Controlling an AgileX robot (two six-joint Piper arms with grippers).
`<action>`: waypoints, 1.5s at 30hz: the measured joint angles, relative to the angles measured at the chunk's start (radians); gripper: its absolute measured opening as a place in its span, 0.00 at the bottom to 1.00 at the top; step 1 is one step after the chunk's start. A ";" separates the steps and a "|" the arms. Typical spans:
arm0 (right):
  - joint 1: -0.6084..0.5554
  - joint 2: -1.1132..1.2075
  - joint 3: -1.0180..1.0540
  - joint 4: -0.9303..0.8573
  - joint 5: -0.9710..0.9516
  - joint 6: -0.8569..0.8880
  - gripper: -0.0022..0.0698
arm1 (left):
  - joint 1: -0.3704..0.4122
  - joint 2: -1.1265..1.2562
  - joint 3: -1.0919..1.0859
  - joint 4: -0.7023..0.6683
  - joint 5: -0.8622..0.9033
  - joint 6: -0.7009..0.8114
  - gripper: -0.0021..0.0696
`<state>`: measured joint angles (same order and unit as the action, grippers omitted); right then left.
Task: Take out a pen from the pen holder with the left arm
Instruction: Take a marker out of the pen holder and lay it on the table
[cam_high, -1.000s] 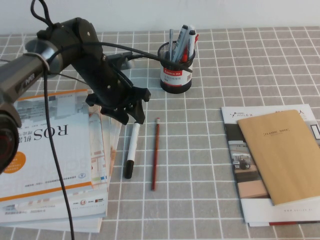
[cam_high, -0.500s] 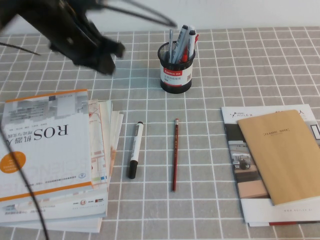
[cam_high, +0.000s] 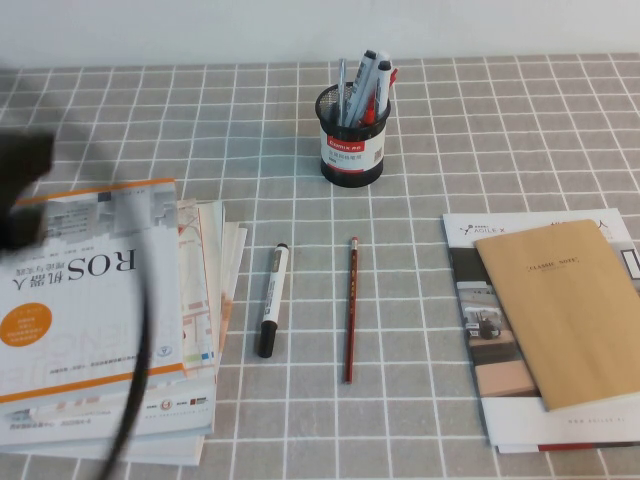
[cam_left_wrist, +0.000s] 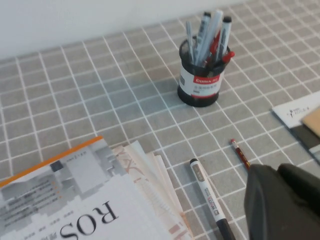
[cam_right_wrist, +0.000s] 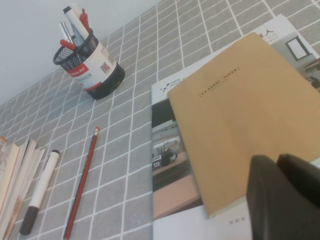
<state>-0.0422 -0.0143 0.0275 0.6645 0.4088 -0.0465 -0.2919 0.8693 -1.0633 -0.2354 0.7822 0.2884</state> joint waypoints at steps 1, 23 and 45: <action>0.000 0.000 0.000 0.000 0.000 0.000 0.01 | 0.000 -0.081 0.088 0.000 -0.047 0.000 0.03; 0.000 0.000 0.000 0.003 0.000 0.000 0.01 | 0.000 -0.822 0.630 0.261 0.037 -0.226 0.03; 0.000 0.000 0.000 0.003 0.000 0.000 0.01 | 0.164 -0.806 1.088 0.249 -0.508 -0.215 0.03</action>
<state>-0.0422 -0.0143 0.0275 0.6670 0.4083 -0.0465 -0.1280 0.0636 0.0251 0.0135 0.2741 0.0733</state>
